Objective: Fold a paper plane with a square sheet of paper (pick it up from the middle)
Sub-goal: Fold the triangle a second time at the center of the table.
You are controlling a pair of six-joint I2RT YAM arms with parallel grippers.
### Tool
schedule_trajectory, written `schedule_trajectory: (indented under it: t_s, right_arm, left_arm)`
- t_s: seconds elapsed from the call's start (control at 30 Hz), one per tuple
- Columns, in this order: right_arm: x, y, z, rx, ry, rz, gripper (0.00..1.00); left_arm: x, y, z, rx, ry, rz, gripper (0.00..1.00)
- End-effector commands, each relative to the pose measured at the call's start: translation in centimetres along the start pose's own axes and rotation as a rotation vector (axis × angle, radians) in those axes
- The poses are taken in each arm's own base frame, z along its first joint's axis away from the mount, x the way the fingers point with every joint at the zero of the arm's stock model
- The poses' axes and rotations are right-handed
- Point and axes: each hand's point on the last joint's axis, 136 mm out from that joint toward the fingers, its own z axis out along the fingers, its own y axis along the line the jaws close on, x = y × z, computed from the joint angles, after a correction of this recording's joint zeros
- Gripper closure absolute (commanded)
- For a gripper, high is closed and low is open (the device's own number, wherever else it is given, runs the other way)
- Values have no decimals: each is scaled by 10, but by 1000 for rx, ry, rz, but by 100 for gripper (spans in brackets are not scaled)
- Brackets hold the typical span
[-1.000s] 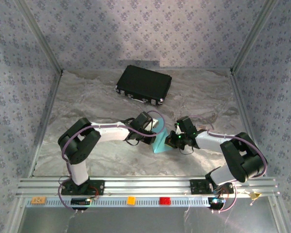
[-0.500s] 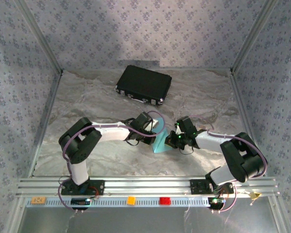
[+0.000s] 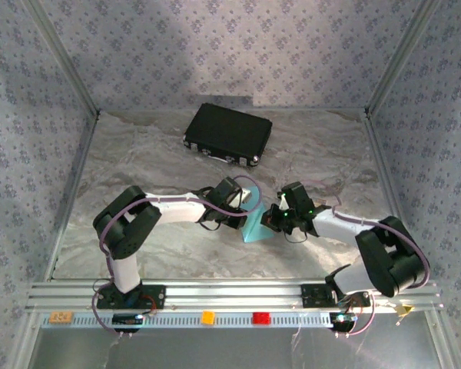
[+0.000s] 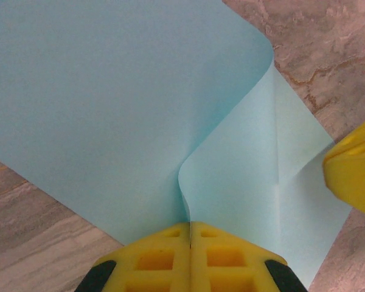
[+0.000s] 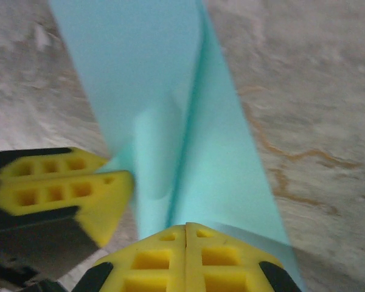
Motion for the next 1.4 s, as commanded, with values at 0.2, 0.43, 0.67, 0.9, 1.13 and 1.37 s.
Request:
schedule_trajectory:
  t_s: [0.2,0.43,0.67,0.9,1.13,1.37]
  right_arm:
    - [-11,44,8,-160,-1,-3,97]
    - [-9,48,23,-169,25,7,98]
    - [-5,35,33,-133,49,25,97]
    - [6,1,40,-67,62,74,98]
    - [11,-15,39,-49,59,101,97]
    - [-15,20,22,-123,8,51,95]
  left_arm:
    - [9,5,8,-6,44,8,100]
    - [10,4,8,-2,44,8,100]
    - [9,5,8,-1,43,8,100]
    - [12,4,9,2,49,10,100]
    - [14,6,11,1,66,6,100]
    - [16,7,11,-3,74,2,100]
